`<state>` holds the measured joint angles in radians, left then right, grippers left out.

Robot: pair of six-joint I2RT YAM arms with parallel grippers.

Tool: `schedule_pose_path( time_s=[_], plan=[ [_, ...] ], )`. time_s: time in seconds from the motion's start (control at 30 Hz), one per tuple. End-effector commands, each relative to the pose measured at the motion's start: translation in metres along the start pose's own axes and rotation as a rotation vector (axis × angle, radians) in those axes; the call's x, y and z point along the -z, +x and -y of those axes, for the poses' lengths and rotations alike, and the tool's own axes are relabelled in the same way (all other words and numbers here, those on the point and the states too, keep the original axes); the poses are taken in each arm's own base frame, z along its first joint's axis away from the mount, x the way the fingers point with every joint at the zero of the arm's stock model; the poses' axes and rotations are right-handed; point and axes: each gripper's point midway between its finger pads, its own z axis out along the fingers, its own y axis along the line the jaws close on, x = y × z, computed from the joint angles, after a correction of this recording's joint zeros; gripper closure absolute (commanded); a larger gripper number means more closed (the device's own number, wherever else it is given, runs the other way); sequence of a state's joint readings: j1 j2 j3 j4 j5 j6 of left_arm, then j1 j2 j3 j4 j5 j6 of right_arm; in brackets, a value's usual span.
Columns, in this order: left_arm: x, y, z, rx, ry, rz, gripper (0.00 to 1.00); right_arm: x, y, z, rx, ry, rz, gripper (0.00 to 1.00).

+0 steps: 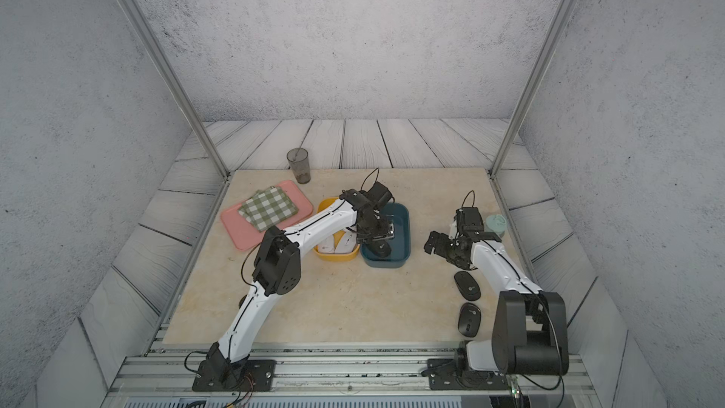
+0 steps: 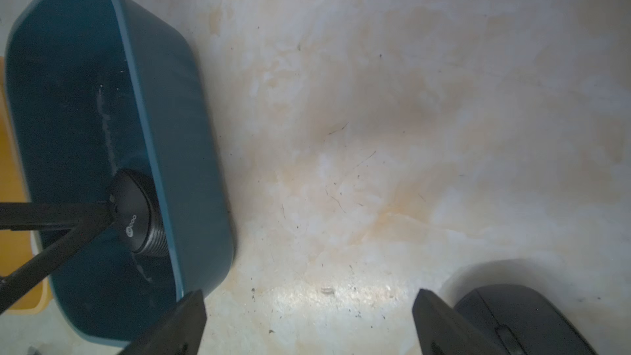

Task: Place the mice by color into the storage box
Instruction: Place the mouse in the storage box, then pick up the mouse from the center of the board.

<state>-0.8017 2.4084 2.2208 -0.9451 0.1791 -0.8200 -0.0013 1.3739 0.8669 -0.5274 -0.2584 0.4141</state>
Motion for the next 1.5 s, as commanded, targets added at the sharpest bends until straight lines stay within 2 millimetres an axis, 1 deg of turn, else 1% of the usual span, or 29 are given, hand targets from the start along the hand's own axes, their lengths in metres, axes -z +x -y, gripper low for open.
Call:
schedule_pose_path(
  time_s=[0.0,0.07,0.17,0.23,0.3,0.33,0.4,0.43,0.5,0.63,0.73,0.77,0.8,0.87,0.97,1.0,1.1,1.27,1.37,1.47],
  plan=[
    [0.013,-0.001,0.008,-0.019,-0.001,0.025,0.16,0.014,0.004,0.001,0.003,0.009,0.011,0.01],
    [0.028,-0.004,0.018,-0.029,0.037,0.049,0.16,0.022,0.003,0.0,0.006,0.009,0.021,0.01],
    [0.062,-0.007,0.035,-0.063,0.101,0.105,0.15,0.037,0.003,0.002,0.014,0.037,0.037,0.01],
    [0.093,-0.009,0.047,-0.099,0.162,0.159,0.15,0.047,0.005,0.008,0.018,0.074,0.039,0.01],
    [0.128,-0.005,0.057,-0.156,0.223,0.224,0.15,0.056,0.009,0.018,0.009,0.114,0.04,0.01],
    [0.147,-0.001,0.06,-0.188,0.247,0.261,0.15,0.059,0.012,0.024,-0.006,0.132,0.037,0.01],
    [0.177,0.012,0.059,-0.246,0.283,0.32,0.14,0.067,0.014,0.036,-0.044,0.159,0.038,0.01],
    [0.188,0.021,0.055,-0.267,0.294,0.339,0.13,0.07,0.016,0.043,-0.058,0.179,0.039,0.01],
    [0.204,0.041,0.043,-0.289,0.321,0.363,0.12,0.071,0.02,0.059,-0.08,0.235,0.028,0.01],
    [0.209,0.083,0.007,-0.285,0.332,0.358,0.12,0.052,0.031,0.08,-0.134,0.288,-0.03,0.01],
    [0.202,0.114,-0.026,-0.282,0.294,0.335,0.12,0.041,0.032,0.093,-0.145,0.342,-0.077,0.01],
    [0.199,0.123,-0.035,-0.276,0.295,0.323,0.12,0.037,0.034,0.1,-0.15,0.366,-0.087,0.01],
    [0.195,0.131,-0.044,-0.268,0.295,0.316,0.12,0.033,0.035,0.107,-0.165,0.378,-0.096,0.01],
    [0.189,0.143,-0.059,-0.254,0.289,0.309,0.12,0.024,0.035,0.11,-0.174,0.376,-0.106,0.01],
    [0.181,0.152,-0.077,-0.241,0.271,0.317,0.12,0.011,0.037,0.11,-0.184,0.353,-0.125,0.01],
    [0.181,0.153,-0.08,-0.242,0.273,0.323,0.12,0.008,0.036,0.111,-0.184,0.352,-0.123,0.01],
    [0.184,0.158,-0.085,-0.263,0.274,0.328,0.12,0.002,0.037,0.106,-0.174,0.312,-0.129,0.01],
    [0.178,0.164,-0.094,-0.27,0.27,0.322,0.11,-0.004,0.053,0.104,-0.19,0.284,-0.176,0.01],
    [0.174,0.166,-0.096,-0.263,0.269,0.315,0.11,-0.004,0.056,0.093,-0.21,0.232,-0.183,0.01],
    [0.174,0.165,-0.096,-0.26,0.272,0.318,0.11,-0.003,0.064,0.083,-0.194,0.215,-0.206,0.01]
  ],
)
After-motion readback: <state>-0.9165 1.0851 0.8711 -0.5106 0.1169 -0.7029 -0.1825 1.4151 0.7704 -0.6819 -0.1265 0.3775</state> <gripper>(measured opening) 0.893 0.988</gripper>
